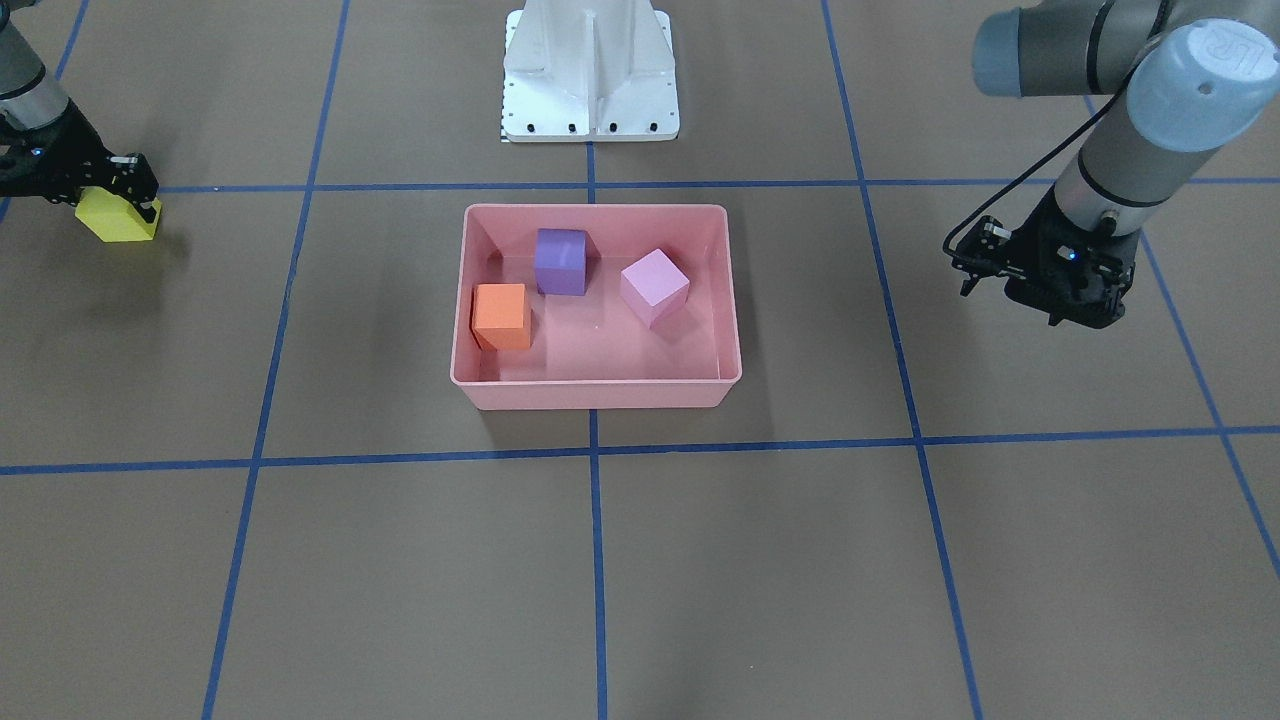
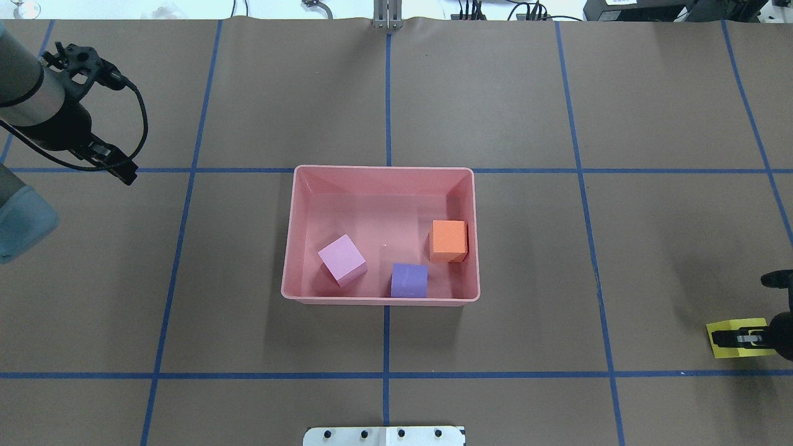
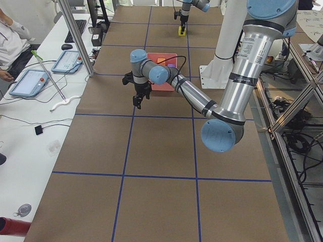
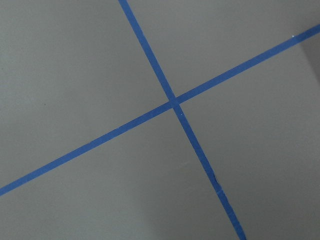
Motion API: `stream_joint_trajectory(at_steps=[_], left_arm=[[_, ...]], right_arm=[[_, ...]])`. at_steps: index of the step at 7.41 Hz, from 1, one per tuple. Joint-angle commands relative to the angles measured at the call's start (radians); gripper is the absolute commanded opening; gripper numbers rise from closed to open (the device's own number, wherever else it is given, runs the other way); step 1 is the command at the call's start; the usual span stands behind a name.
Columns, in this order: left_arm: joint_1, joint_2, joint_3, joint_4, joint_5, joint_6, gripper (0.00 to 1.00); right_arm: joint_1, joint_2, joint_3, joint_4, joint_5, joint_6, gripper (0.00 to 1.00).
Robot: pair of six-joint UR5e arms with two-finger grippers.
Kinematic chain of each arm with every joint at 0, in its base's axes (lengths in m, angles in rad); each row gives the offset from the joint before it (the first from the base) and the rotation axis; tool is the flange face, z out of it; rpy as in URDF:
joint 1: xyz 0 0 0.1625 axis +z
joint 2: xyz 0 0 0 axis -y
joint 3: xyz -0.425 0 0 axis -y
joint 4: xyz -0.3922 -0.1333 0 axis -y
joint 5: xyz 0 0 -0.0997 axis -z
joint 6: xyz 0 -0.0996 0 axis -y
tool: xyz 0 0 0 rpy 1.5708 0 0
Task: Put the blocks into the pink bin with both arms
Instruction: 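Grasp the yellow cube with the right gripper and carry it over the bin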
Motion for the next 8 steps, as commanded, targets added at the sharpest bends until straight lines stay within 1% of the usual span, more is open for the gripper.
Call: stream_joint_trajectory(at_steps=[1,2,3,4,5,6,7,8], left_arm=[[0.0,0.0,0.001,0.0,0.0,-0.002,1.0],[0.0,0.0,0.001,0.0,0.0,-0.002,1.0],[0.0,0.001,0.001,0.0,0.0,-0.002,1.0],[-0.001,0.003,0.001,0.0,0.0,0.0,1.0],[-0.004,0.011,0.001,-0.002,0.0,0.008,1.0],[-0.013,0.027,0.002,-0.026,0.0,0.024,1.0],[-0.05,0.038,0.028,-0.05,0.0,0.079,1.0],[-0.091,0.046,0.057,-0.052,0.0,0.145,1.0]], right_arm=[[0.081,0.087,0.023,-0.029,0.109,-0.002,0.0],[0.165,0.195,0.035,-0.14,0.192,-0.002,0.0],[0.219,0.335,0.051,-0.301,0.22,-0.003,0.0],[0.245,0.47,0.07,-0.465,0.239,-0.003,0.0],[0.276,0.631,0.103,-0.691,0.265,-0.003,0.0],[0.281,0.784,0.13,-0.909,0.27,-0.003,0.0],[0.278,0.907,0.129,-1.051,0.267,-0.002,0.0],[0.269,0.996,0.118,-1.128,0.261,0.003,0.0]])
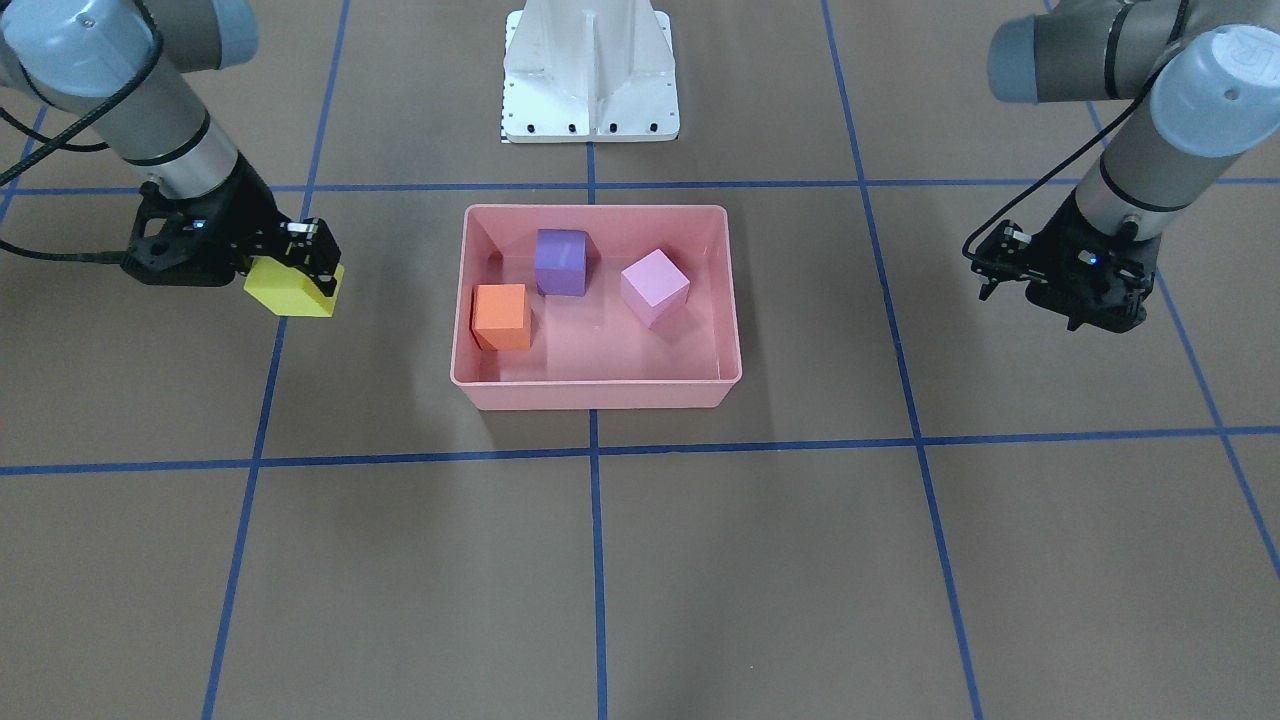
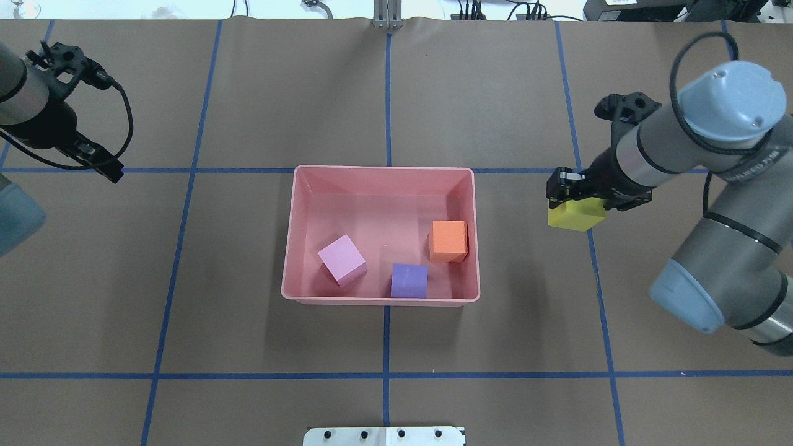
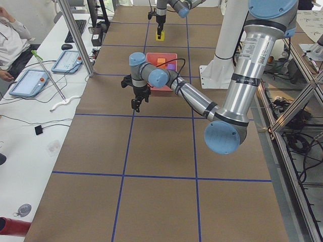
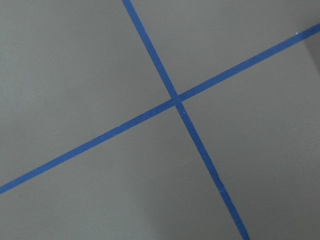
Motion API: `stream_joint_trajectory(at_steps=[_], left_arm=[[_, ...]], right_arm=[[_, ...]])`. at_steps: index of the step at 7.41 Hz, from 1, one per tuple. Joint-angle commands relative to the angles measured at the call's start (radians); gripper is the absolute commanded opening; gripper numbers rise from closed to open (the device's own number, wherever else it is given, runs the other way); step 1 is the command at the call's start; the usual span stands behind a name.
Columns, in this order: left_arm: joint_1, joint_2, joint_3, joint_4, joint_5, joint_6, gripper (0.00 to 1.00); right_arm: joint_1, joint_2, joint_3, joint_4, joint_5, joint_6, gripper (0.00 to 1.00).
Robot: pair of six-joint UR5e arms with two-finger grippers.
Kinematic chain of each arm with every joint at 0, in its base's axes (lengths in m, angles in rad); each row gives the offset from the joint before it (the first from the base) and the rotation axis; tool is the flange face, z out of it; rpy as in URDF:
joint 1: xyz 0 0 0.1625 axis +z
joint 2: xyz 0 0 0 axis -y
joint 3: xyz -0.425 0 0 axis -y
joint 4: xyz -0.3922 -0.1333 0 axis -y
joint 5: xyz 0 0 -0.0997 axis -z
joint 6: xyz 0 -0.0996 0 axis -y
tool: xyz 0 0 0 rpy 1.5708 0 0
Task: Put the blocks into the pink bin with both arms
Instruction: 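Grasp the yellow cube with the right gripper and carry it over the bin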
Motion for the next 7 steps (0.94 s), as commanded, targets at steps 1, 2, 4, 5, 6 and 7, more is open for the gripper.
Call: stream_joint_trajectory(at_steps=[1,2,4,5,6,7], left_arm=[[-0.112,0.036,0.057,-0.013,-0.014,0.163,1.0],[-0.193,0.041,0.116,-0.013,-0.075,0.299,1.0],[-0.304,0.041,0.236,-0.014,-0.121,0.489,1.0],[-0.327,0.041,0.259,-0.017,-0.121,0.491,1.0],[-0.333,0.05,0.273,-0.06,-0.121,0.491,1.0],[-0.336,0.079,0.285,-0.109,-0.121,0.485,1.0]], right_arm=[[-0.014,0.213,-0.025,-0.186,-0.005,0.007,0.0],[-0.037,0.263,-0.047,-0.199,-0.01,0.026,0.0],[-0.114,0.414,-0.167,-0.199,-0.087,0.114,0.0],[-0.154,0.461,-0.206,-0.196,-0.112,0.147,0.0],[-0.177,0.523,-0.275,-0.196,-0.143,0.171,0.08],[-0.2,0.541,-0.303,-0.195,-0.18,0.184,0.63]])
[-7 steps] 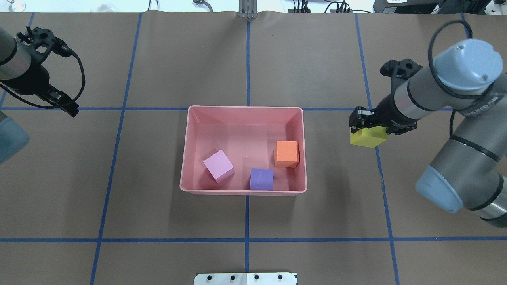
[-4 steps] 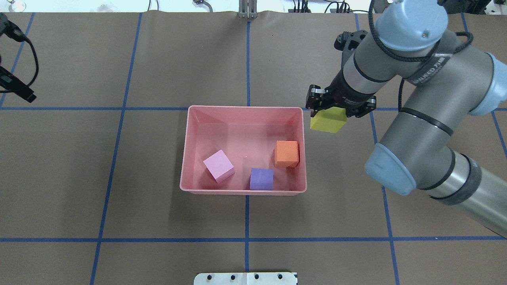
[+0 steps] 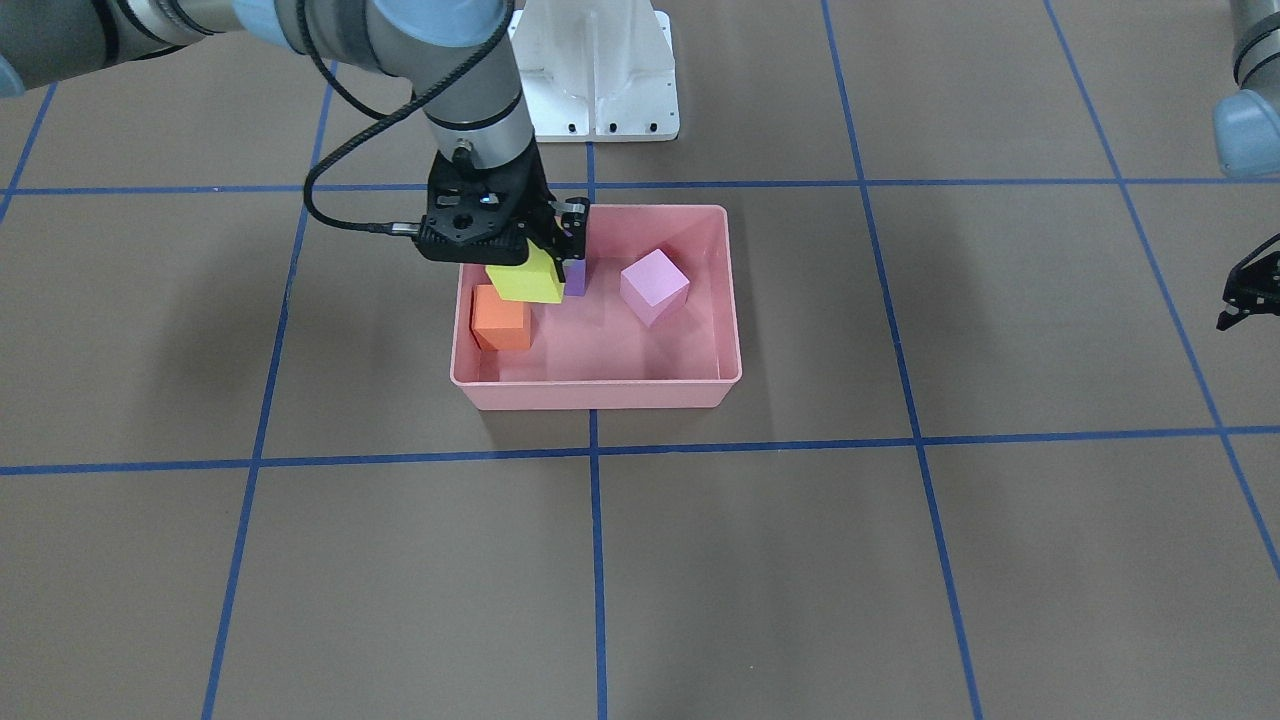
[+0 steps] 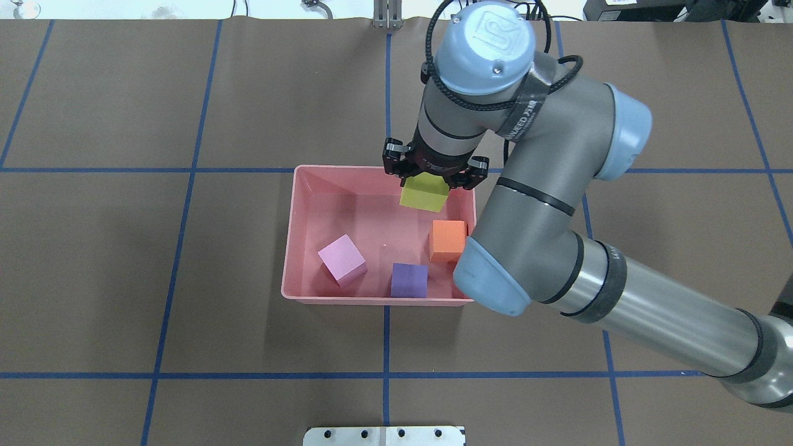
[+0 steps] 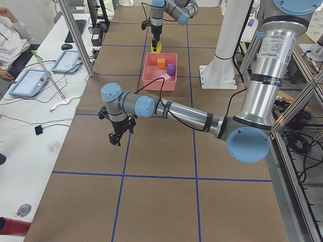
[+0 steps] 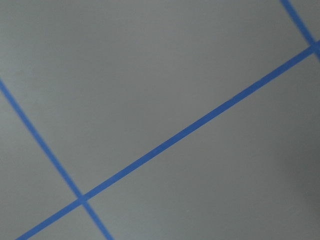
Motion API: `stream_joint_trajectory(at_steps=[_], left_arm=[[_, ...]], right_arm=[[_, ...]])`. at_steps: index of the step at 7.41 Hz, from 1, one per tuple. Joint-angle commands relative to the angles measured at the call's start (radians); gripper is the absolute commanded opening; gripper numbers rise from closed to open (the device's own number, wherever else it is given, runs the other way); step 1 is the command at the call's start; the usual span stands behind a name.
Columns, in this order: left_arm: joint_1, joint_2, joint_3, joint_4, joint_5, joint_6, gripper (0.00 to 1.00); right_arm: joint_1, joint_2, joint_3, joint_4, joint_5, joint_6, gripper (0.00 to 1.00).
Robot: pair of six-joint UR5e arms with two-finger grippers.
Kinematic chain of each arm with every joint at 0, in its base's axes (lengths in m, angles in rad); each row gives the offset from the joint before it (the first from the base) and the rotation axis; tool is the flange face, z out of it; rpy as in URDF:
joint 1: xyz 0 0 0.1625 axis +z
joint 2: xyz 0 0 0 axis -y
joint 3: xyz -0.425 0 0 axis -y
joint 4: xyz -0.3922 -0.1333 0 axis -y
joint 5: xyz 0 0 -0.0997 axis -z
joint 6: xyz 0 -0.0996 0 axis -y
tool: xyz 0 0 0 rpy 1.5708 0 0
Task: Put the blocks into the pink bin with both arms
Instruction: 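Lower the yellow cube into the bin and open the right gripper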
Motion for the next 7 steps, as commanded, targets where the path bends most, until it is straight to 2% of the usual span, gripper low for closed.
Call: stream_joint_trajectory(at_steps=[1,5,7], left_arm=[[-0.011,0.027,0.039,-0.067,0.0,-0.001,1.0],[-0.041,0.053,0.071,-0.067,0.0,-0.002,1.0],[-0.122,0.09,0.073,-0.065,-0.006,-0.005,1.0]], right_arm=[[-0.047,0.046,-0.053,0.003,-0.098,0.025,1.0],[-0.025,0.036,-0.026,0.0,-0.084,-0.012,1.0],[0.105,-0.041,0.008,-0.003,0.041,-0.154,1.0]])
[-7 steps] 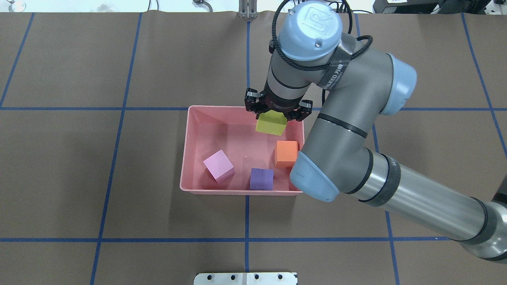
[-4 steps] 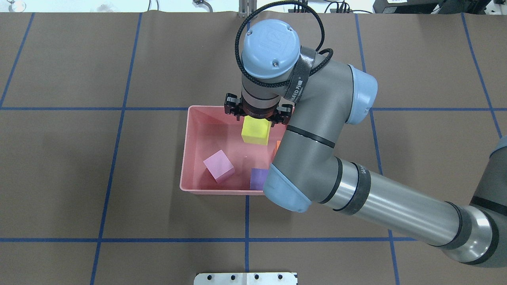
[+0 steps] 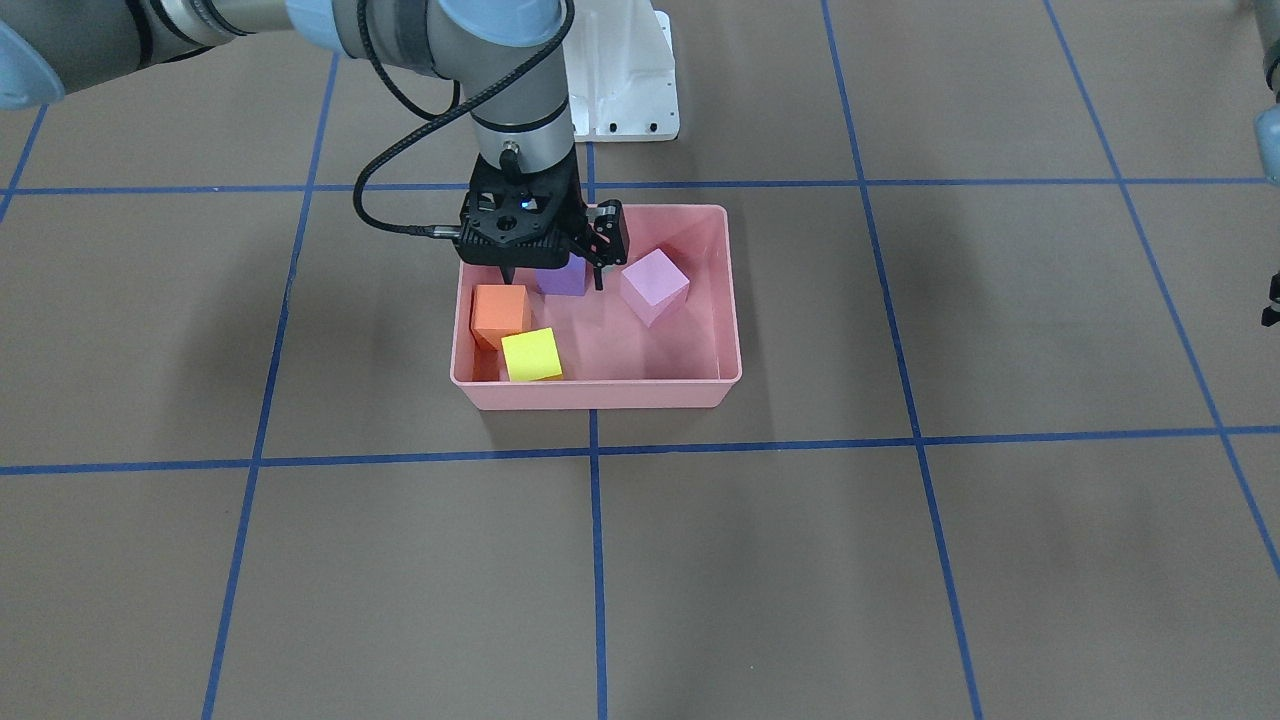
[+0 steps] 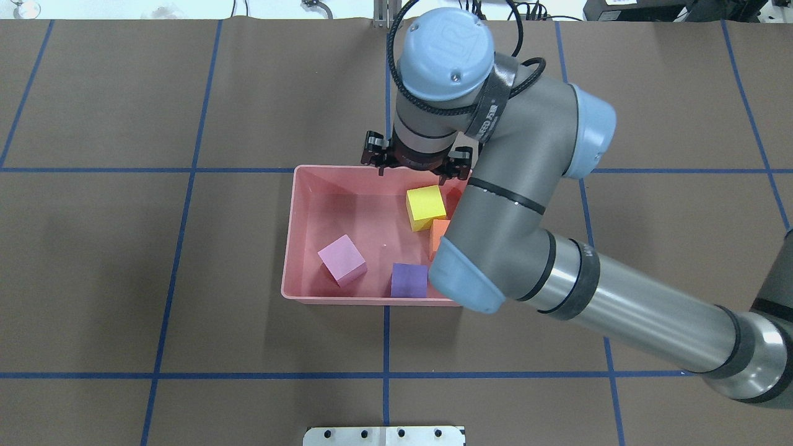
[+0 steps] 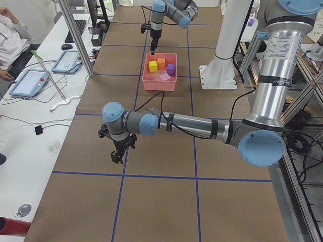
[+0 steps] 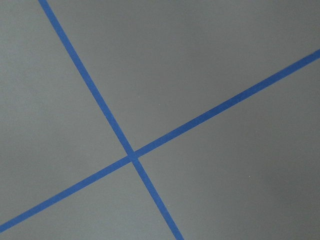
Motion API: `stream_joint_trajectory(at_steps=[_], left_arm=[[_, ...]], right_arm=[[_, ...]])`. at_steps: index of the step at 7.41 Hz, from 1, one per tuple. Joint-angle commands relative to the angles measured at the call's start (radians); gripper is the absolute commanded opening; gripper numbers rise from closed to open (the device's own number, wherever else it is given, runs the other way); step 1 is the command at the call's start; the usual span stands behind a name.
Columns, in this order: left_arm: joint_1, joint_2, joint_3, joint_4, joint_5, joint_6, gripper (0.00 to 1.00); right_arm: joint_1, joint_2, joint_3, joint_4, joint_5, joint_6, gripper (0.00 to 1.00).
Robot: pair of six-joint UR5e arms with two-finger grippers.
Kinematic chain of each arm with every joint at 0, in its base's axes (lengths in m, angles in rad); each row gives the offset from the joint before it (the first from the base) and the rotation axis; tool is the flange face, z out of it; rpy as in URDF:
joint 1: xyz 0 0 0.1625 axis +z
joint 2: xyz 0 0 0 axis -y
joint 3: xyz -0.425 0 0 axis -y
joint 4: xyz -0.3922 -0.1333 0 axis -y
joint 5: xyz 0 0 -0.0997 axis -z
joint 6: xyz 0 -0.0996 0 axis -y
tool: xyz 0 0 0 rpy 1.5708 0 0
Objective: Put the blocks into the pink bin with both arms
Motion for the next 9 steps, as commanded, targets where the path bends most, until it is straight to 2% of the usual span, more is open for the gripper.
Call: stream_joint_trajectory(at_steps=[1,3,5,7,8,9], left_arm=[[-0.097,0.046,0.0,0.013,-0.07,-0.003,1.0],[-0.204,0.094,-0.013,0.014,-0.155,-0.003,1.0],[-0.24,0.127,-0.05,0.019,-0.146,-0.009,1.0],[-0.24,0.157,-0.099,0.024,-0.116,-0.107,1.0],[-0.236,0.155,-0.11,0.025,-0.076,-0.137,1.0],[-0.234,0.157,-0.113,0.024,-0.074,-0.139,1.0]], right_arm=[[0.159,-0.1,0.028,-0.002,0.121,-0.209,1.0],[0.318,-0.206,0.028,0.0,0.229,-0.472,1.0],[0.467,-0.321,0.023,0.0,0.294,-0.75,1.0],[0.594,-0.432,0.02,0.0,0.363,-0.995,1.0],[0.644,-0.494,0.02,0.006,0.379,-1.101,1.0],[0.684,-0.542,0.02,0.008,0.38,-1.169,1.0]])
